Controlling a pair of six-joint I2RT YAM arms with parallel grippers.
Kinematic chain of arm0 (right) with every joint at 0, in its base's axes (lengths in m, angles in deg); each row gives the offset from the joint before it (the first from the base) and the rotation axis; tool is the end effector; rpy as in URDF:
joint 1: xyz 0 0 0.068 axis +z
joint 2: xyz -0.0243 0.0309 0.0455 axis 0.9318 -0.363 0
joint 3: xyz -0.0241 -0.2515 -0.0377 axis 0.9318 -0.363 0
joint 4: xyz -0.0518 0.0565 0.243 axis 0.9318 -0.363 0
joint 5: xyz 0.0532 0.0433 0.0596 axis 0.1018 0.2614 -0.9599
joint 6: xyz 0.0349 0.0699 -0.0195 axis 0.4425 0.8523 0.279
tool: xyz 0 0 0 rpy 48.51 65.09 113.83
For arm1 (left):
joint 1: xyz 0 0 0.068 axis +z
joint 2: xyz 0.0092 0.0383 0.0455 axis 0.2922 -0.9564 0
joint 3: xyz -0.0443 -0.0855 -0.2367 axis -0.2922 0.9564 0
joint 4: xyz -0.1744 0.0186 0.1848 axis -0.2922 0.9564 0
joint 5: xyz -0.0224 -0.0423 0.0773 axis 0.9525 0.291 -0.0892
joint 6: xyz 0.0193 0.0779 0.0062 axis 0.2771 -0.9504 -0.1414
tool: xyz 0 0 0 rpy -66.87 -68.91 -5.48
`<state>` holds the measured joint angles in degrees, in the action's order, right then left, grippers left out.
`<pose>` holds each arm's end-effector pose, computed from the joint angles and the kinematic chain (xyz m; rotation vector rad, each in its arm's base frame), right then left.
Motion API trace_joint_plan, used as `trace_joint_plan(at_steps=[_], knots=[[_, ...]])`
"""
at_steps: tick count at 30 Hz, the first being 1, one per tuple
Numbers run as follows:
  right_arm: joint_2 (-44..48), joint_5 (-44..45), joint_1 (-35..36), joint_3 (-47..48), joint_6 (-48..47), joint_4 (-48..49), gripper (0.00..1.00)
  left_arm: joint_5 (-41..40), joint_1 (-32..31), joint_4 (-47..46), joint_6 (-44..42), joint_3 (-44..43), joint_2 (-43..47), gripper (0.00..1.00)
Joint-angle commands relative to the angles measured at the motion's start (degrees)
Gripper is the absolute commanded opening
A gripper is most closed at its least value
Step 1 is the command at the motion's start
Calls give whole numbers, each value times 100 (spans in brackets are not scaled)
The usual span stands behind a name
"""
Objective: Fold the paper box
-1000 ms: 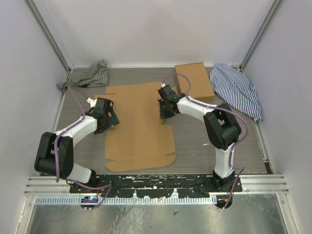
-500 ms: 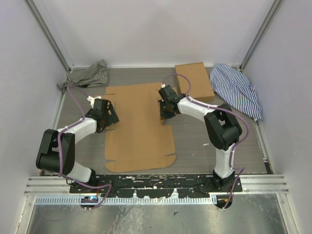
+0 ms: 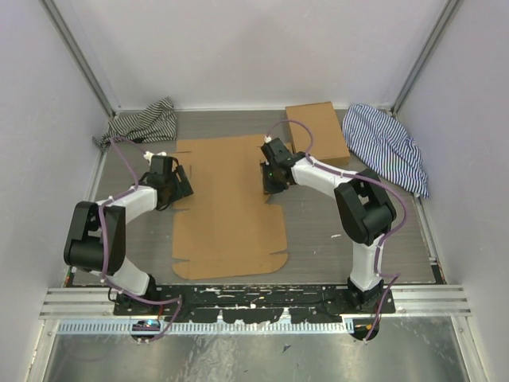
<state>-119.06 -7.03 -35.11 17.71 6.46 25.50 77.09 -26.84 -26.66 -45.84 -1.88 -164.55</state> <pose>0.3402 0.2277 0.1395 -0.2317 2.6506 0.3712 0.3171 -0.0493 0.1197 -0.4634 2.4256 -0.1991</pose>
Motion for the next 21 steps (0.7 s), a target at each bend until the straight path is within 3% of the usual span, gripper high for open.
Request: trace_joint_plan(at_steps=[1,13,21], knots=[[291,-98,21,60,-55,-13,1,345,-17,114,129,8,36,75],[227,-147,18,77,3,-21,1,798,-31,447,492,-27,755,69],[195,-345,22,46,42,50,1,1104,-233,191,690,-3,509,65]])
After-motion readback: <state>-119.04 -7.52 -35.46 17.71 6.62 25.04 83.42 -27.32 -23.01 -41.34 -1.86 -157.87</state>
